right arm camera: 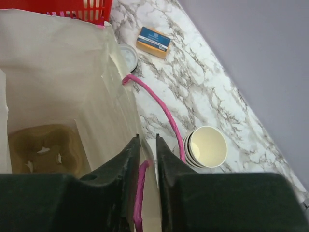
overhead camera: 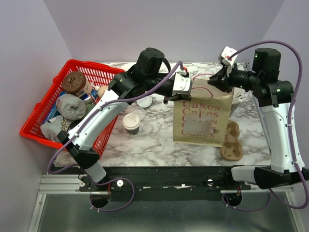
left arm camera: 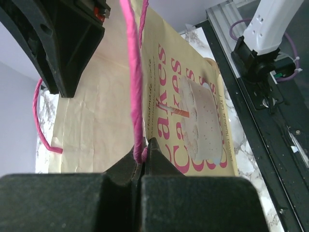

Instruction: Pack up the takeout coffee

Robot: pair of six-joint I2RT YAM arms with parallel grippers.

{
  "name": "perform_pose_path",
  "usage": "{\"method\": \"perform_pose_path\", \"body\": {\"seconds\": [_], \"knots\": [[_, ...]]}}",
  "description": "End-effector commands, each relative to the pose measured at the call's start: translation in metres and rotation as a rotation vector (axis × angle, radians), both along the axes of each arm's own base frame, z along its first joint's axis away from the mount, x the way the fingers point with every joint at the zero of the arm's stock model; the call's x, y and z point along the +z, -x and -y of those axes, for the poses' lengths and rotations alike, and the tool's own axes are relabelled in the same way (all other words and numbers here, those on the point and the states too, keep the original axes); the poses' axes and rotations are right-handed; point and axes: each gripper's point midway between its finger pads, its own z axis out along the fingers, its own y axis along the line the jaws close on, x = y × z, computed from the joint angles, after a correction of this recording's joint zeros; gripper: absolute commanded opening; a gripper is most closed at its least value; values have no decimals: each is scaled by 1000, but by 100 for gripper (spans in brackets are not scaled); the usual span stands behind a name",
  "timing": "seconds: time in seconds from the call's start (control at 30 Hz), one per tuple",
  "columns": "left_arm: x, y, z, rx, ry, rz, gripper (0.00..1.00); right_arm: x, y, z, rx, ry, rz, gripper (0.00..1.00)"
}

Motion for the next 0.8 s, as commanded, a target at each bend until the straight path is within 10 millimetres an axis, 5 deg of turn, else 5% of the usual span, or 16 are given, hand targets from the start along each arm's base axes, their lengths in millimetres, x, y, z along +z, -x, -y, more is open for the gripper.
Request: {"method": "perform_pose_path", "body": {"seconds": [0.0,0.03,0.1,0.13,0.17,0.27,0.4,0.47,0.57,0.77], "knots": [[-35,-2,0,-6,-68,-42,6,-57,-4,-2,11,20,-152,36],[-43,-4,-2,0,-82,-37,30,-71,-5,1,-2,33,-175,45],[-64,-5,-5,11,-132,-49,39,-96,-6,7,-37,63,-214,63],[-61,-4,-10,25,-126,-37,55,-96,-5,8,-47,65,-215,69],[-60,-5,-12,39,-126,-25,62,-92,-1,8,-54,50,-222,99],[-38,-4,-24,97,-63,59,84,-56,13,3,-20,7,-126,100],[-17,-9,-43,198,-40,111,89,-33,22,4,-24,-11,-52,100],[-12,-33,-64,368,-49,89,92,-32,28,2,-18,-21,-68,100],[-27,-60,-105,618,-102,-53,97,-28,35,0,-23,-60,-93,100],[-119,-68,-195,909,-561,-187,98,-26,28,3,-91,-98,-118,100]]}}
